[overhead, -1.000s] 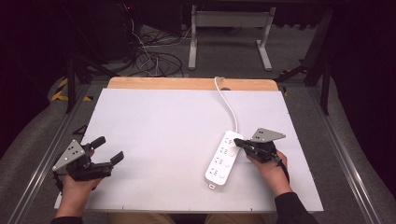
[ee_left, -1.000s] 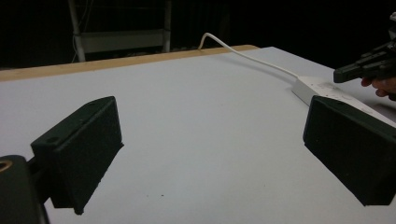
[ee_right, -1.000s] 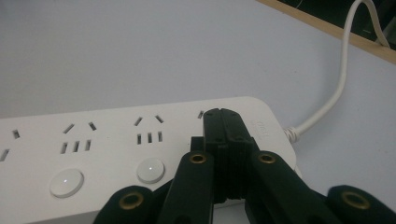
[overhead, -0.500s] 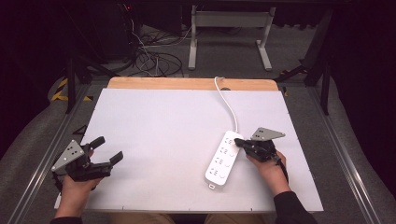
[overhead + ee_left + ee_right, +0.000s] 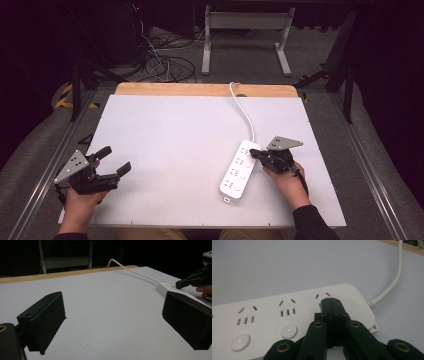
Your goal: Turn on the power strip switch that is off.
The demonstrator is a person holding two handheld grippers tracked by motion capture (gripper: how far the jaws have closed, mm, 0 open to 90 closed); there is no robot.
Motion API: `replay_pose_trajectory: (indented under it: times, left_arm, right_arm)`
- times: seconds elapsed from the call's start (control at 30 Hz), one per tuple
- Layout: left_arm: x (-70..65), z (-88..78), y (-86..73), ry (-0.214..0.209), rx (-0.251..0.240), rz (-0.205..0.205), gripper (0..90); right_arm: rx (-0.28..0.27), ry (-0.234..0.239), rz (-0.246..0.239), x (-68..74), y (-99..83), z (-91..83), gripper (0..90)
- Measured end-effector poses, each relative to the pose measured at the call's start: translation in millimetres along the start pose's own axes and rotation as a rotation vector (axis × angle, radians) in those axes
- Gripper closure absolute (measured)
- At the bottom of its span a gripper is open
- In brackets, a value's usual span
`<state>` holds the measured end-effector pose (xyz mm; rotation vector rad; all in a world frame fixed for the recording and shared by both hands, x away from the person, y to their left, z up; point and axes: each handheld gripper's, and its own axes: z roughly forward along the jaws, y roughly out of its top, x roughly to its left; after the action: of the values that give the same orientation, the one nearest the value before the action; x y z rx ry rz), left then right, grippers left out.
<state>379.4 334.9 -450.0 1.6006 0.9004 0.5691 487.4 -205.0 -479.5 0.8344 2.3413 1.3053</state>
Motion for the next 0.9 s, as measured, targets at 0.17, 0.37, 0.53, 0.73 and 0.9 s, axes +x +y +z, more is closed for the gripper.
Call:
replay_pose_trajectory:
  times: [0.17, 0.37, 0.53, 0.73, 0.9]
  left_arm:
    - [-0.1, 0.2, 0.2, -0.002, 0.001, 0.002, 5.2]
    - [-0.2, 0.3, 0.3, -0.001, 0.002, 0.002, 5.2]
    - [0.2, -0.6, 0.5, 0.000, -0.001, 0.001, 5.3]
    - [0.6, -0.1, 0.1, 0.001, -0.001, -0.003, 5.2]
    - [1.2, -1.2, 0.4, 0.004, -0.004, 0.000, 5.3]
  right_arm:
    - [-0.018, 0.011, 0.020, -1.7, -3.0, 0.1, 90.0]
    - [0.011, -0.002, 0.002, 0.3, 0.7, 1.3, 90.0]
    - [-0.010, 0.002, 0.020, -0.4, -2.2, 1.6, 90.0]
    - [0.000, -0.016, 0.008, 0.9, -1.1, 2.8, 90.0]
    - [-0.008, -0.037, 0.005, 3.1, -2.6, 3.0, 90.0]
